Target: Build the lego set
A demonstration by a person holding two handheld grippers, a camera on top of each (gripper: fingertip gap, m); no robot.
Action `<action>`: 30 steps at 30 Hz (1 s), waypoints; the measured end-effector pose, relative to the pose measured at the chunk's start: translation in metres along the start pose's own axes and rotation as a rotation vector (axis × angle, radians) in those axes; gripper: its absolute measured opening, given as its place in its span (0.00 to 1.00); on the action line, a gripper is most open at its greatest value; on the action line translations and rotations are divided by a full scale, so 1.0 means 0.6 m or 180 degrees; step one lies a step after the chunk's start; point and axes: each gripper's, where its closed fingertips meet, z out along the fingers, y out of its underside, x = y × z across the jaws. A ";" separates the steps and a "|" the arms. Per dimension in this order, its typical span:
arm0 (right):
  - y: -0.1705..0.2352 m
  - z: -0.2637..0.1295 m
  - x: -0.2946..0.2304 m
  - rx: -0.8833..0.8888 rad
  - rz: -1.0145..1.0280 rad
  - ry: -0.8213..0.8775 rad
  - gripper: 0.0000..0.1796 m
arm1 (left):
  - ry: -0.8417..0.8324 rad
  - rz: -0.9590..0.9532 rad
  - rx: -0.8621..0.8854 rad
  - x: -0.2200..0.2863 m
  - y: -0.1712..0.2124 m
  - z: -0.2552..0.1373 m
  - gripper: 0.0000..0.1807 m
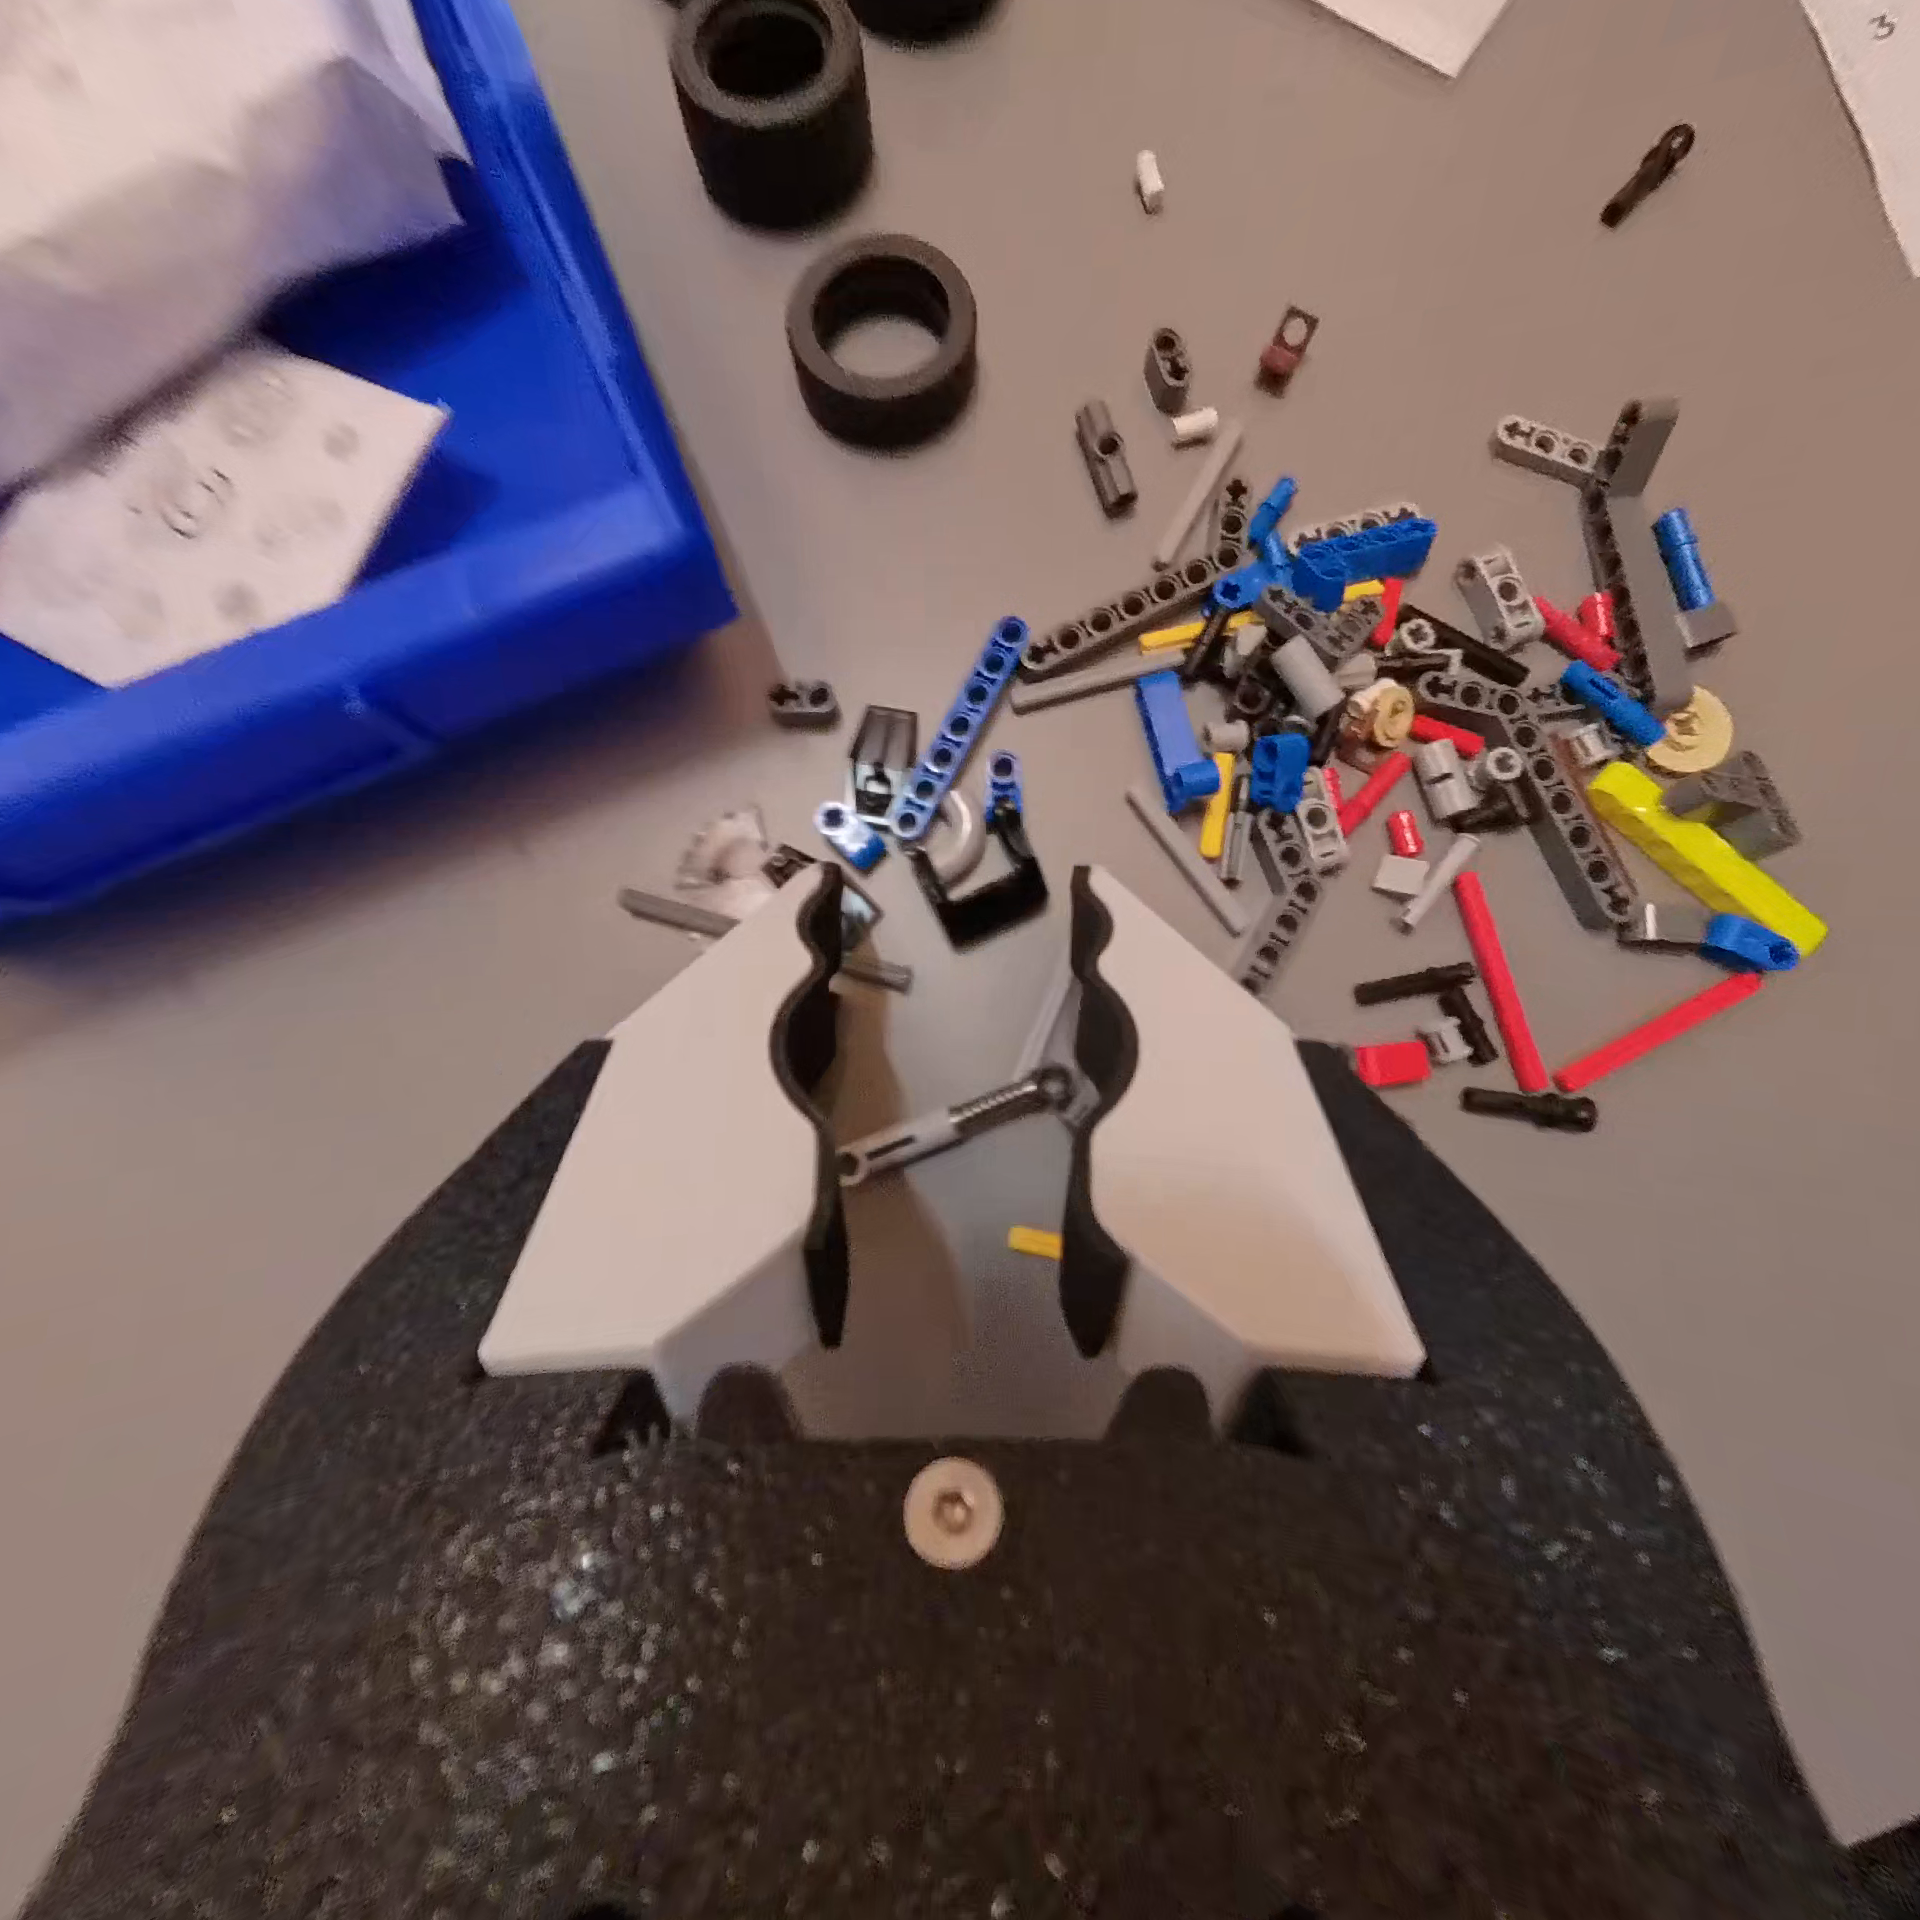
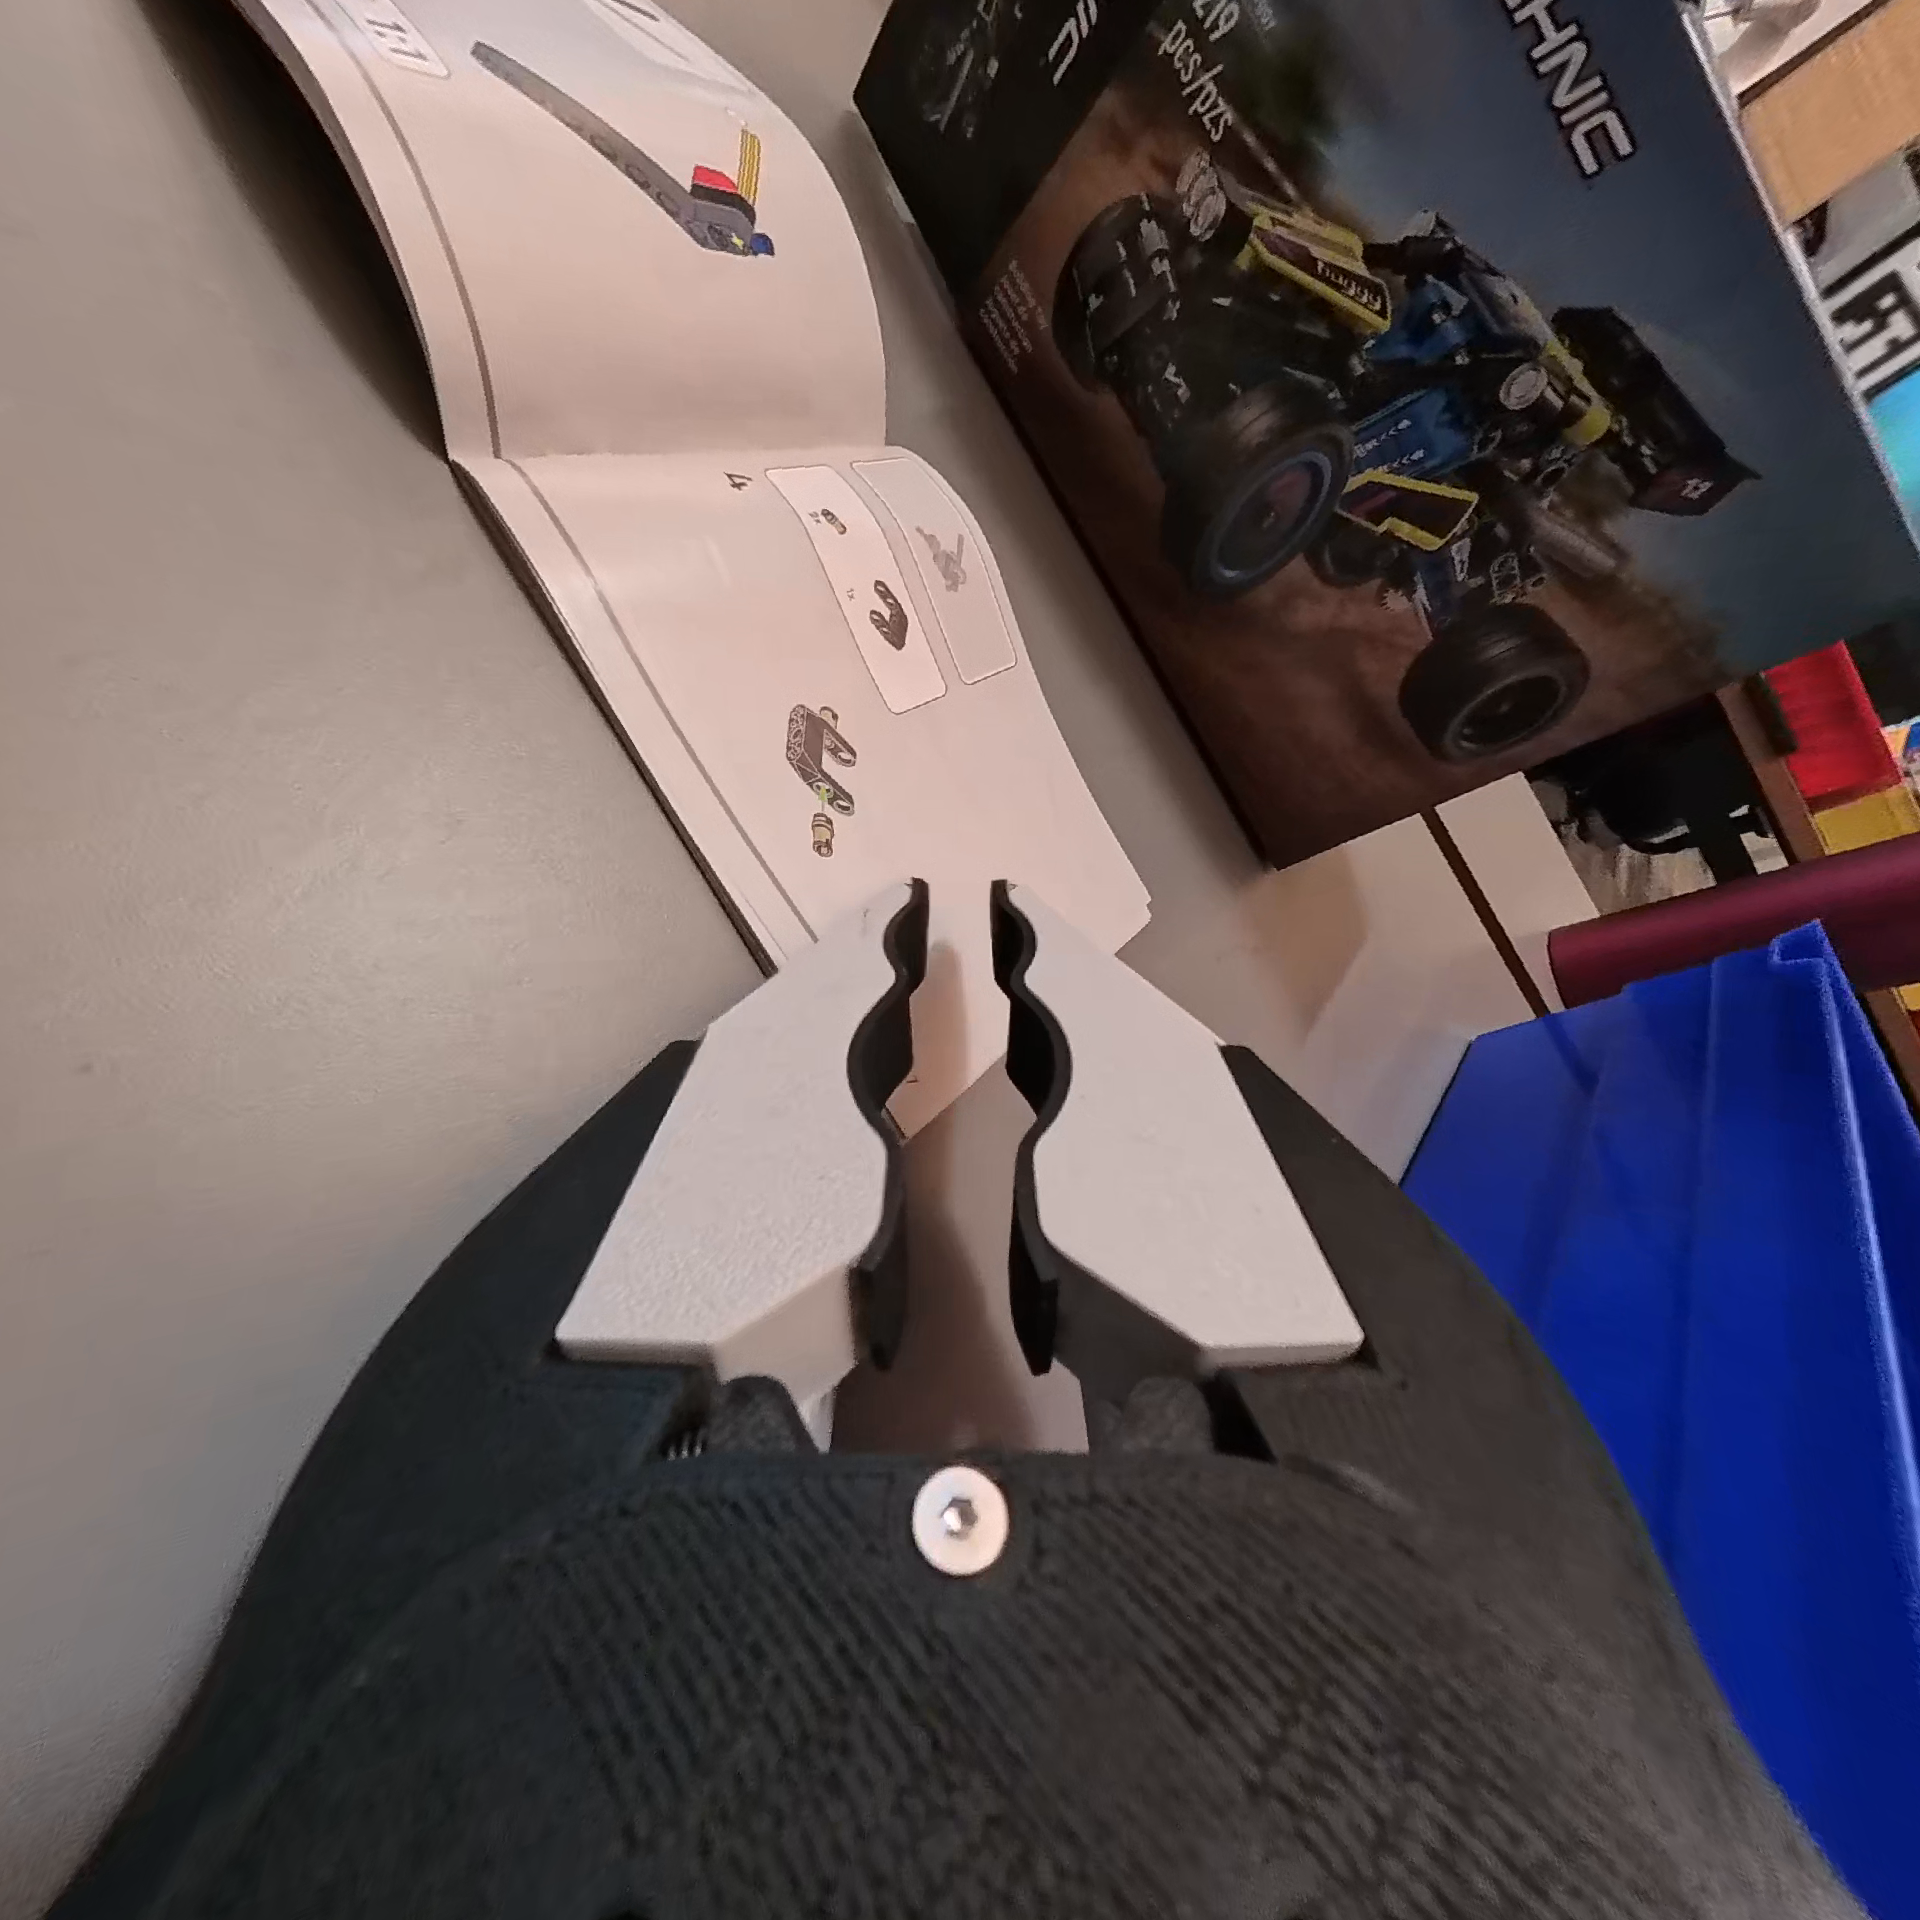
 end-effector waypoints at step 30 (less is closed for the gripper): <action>-0.007 -0.048 -0.069 0.0129 0.0513 -0.1405 0.11 | 0.1819 0.2370 0.0225 0.448 -0.079 0.034 0.13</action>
